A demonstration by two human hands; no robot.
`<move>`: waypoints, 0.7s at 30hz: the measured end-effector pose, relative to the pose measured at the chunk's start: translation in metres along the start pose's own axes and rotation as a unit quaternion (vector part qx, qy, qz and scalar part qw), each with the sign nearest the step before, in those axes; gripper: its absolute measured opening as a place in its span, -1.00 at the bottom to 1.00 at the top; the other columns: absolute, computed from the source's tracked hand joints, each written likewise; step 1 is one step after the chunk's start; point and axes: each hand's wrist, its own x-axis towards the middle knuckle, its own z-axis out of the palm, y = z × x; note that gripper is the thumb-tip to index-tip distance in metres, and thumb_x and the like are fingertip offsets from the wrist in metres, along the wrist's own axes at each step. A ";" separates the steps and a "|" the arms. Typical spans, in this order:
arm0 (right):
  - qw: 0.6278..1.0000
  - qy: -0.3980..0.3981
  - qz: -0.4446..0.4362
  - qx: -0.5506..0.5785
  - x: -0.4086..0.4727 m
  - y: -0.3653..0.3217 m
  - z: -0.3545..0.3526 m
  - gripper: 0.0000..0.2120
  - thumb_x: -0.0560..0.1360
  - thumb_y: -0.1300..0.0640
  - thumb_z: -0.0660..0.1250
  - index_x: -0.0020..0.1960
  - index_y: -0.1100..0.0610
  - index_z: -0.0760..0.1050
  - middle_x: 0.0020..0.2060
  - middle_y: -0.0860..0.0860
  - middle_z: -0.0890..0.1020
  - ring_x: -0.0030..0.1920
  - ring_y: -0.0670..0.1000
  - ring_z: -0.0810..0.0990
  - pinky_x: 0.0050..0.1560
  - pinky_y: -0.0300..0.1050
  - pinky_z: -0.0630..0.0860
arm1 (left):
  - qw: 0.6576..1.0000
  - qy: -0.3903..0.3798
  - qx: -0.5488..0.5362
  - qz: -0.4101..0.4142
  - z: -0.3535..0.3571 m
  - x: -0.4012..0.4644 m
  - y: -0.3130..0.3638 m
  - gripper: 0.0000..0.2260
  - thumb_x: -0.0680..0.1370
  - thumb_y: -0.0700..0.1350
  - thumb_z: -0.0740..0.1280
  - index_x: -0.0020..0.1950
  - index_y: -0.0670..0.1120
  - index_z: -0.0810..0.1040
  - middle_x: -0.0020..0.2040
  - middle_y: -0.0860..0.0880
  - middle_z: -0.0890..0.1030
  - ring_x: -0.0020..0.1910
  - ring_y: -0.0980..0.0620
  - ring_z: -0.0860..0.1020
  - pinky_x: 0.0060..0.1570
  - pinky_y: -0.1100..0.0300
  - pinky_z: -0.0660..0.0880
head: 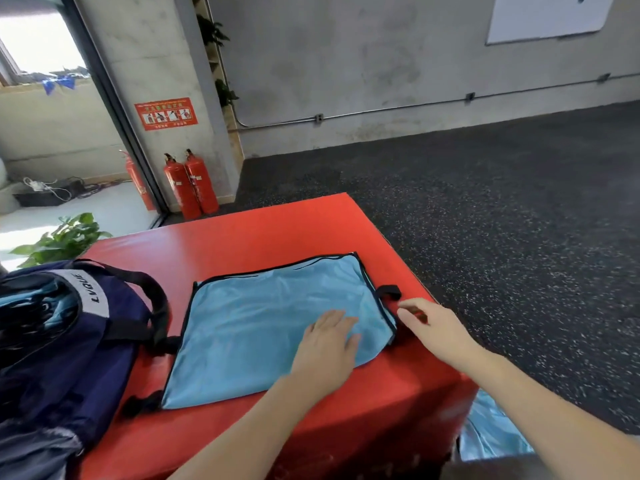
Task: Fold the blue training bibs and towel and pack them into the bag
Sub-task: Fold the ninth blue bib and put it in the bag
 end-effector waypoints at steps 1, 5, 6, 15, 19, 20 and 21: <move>1.000 -0.021 0.007 0.017 0.001 0.003 -0.002 -0.83 0.58 0.07 0.39 0.17 -0.01 0.60 -0.01 -0.21 0.66 0.00 -0.29 0.59 0.15 -0.44 0.43 | 1.000 -0.001 -0.007 -0.003 0.007 0.010 0.006 -0.61 0.70 0.06 0.11 0.52 0.02 0.37 0.56 0.00 0.30 0.56 0.05 0.19 0.48 0.09 0.14; 0.990 -0.093 0.015 0.109 0.006 0.008 -0.004 -0.70 0.49 0.06 0.50 0.19 -0.11 0.54 0.07 -0.15 0.69 0.12 -0.19 0.63 0.30 -0.13 0.49 | 0.999 -0.018 0.024 -0.027 0.031 0.038 0.012 -0.49 0.68 0.15 -0.09 0.54 0.01 0.32 0.56 0.00 0.30 0.57 0.03 0.17 0.52 0.09 0.09; 0.987 -0.109 0.013 0.120 0.007 0.008 -0.004 -0.66 0.47 0.08 0.53 0.18 -0.11 0.54 0.06 -0.13 0.70 0.12 -0.16 0.64 0.29 -0.13 0.49 | 0.998 -0.017 0.049 -0.022 0.035 0.039 0.012 -0.40 0.62 0.19 -0.21 0.56 0.02 0.29 0.58 -0.01 0.27 0.59 0.01 0.15 0.53 0.07 0.07; 0.984 -0.143 -0.011 0.104 0.008 0.006 -0.006 -0.49 0.26 0.01 0.68 0.14 -0.09 0.56 -0.07 -0.23 0.68 -0.11 -0.27 0.59 -0.01 -0.38 0.47 | 0.995 -0.005 0.101 -0.017 0.044 0.040 0.012 -0.29 0.54 0.20 -0.37 0.61 0.11 0.19 0.62 0.03 0.18 0.60 0.02 0.09 0.53 0.10 0.02; 0.983 -0.135 -0.029 0.119 0.009 0.008 0.001 -0.60 0.26 0.04 0.63 0.02 -0.06 0.54 -0.14 -0.06 0.68 -0.20 -0.11 0.57 0.00 -0.01 0.57 | 0.995 -0.004 0.094 -0.025 0.048 0.042 0.009 -0.31 0.55 0.21 -0.36 0.61 0.13 0.17 0.62 0.06 0.17 0.61 0.06 0.07 0.53 0.11 0.03; 0.982 -0.143 -0.032 0.123 0.008 0.008 0.001 -0.63 0.28 0.06 0.61 0.00 -0.06 0.54 -0.16 -0.04 0.69 -0.21 -0.09 0.58 0.00 0.02 0.57 | 0.995 -0.004 0.097 -0.025 0.049 0.043 0.008 -0.32 0.55 0.21 -0.35 0.61 0.14 0.17 0.62 0.06 0.17 0.60 0.06 0.07 0.53 0.11 0.03; 0.980 -0.147 -0.035 0.126 0.007 0.007 0.000 -0.67 0.30 0.07 0.59 -0.01 -0.06 0.55 -0.17 -0.03 0.69 -0.21 -0.08 0.59 0.01 0.04 0.57 | 0.995 -0.004 0.100 -0.025 0.050 0.042 0.007 -0.32 0.56 0.21 -0.35 0.61 0.14 0.17 0.62 0.06 0.17 0.60 0.06 0.07 0.53 0.11 0.03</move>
